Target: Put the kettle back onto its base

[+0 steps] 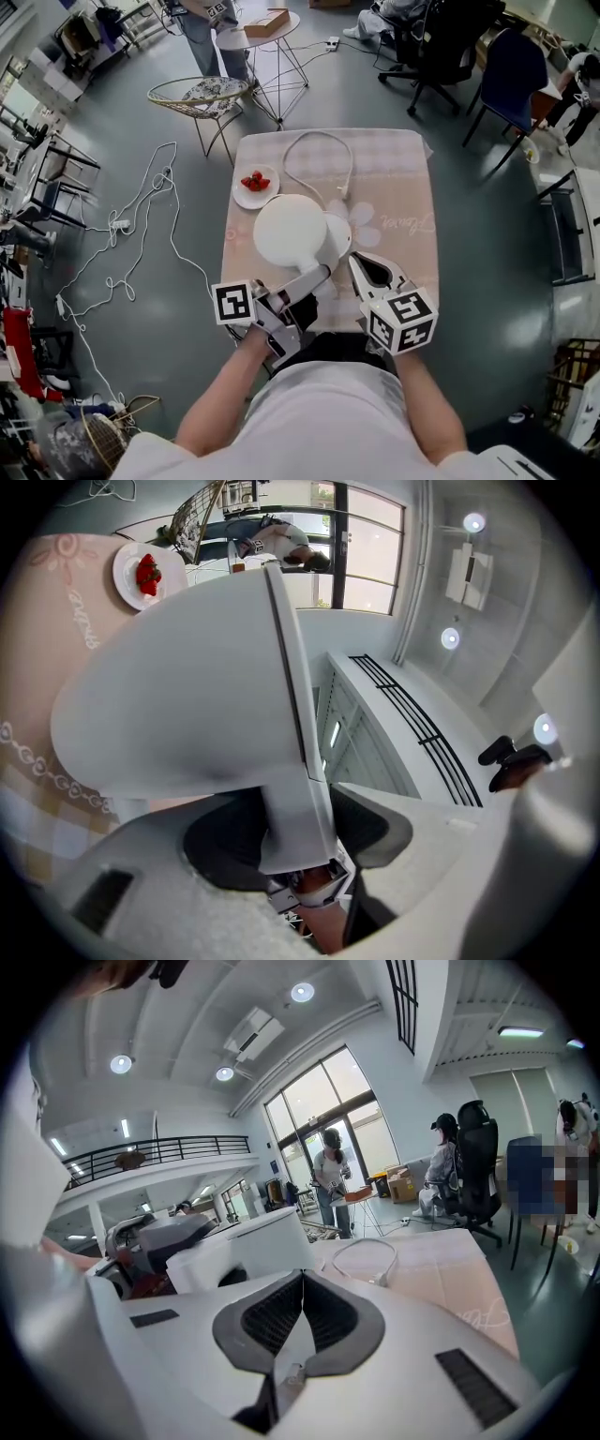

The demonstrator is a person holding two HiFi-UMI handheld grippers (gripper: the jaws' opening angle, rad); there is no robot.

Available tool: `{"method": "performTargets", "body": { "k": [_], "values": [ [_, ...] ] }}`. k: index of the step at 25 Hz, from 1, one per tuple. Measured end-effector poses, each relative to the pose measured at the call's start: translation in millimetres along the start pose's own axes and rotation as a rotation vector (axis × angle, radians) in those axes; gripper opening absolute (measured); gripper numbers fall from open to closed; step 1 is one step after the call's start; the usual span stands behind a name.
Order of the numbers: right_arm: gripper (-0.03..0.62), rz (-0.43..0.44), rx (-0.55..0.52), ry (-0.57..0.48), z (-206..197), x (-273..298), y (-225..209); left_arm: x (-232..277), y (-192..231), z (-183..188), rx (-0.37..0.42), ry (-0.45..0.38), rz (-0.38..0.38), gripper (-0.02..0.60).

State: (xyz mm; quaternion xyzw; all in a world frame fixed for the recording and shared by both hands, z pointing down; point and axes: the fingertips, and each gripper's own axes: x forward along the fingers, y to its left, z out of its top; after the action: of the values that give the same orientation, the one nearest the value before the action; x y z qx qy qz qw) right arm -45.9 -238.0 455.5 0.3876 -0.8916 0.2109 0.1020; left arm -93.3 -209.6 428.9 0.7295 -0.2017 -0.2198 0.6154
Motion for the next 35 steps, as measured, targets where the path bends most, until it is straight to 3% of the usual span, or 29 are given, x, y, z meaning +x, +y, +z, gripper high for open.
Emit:
{"method": "performTargets", "body": {
  "k": [17,35],
  "values": [
    [0.005,-0.128,0.032,-0.034,5,2,-23,32,14,24,0.01,0.13,-0.014,0.207],
    [0.005,-0.159,0.038,-0.022,3,7,-30,44,20,25,0.025,0.198,-0.01,0.209]
  ]
}}
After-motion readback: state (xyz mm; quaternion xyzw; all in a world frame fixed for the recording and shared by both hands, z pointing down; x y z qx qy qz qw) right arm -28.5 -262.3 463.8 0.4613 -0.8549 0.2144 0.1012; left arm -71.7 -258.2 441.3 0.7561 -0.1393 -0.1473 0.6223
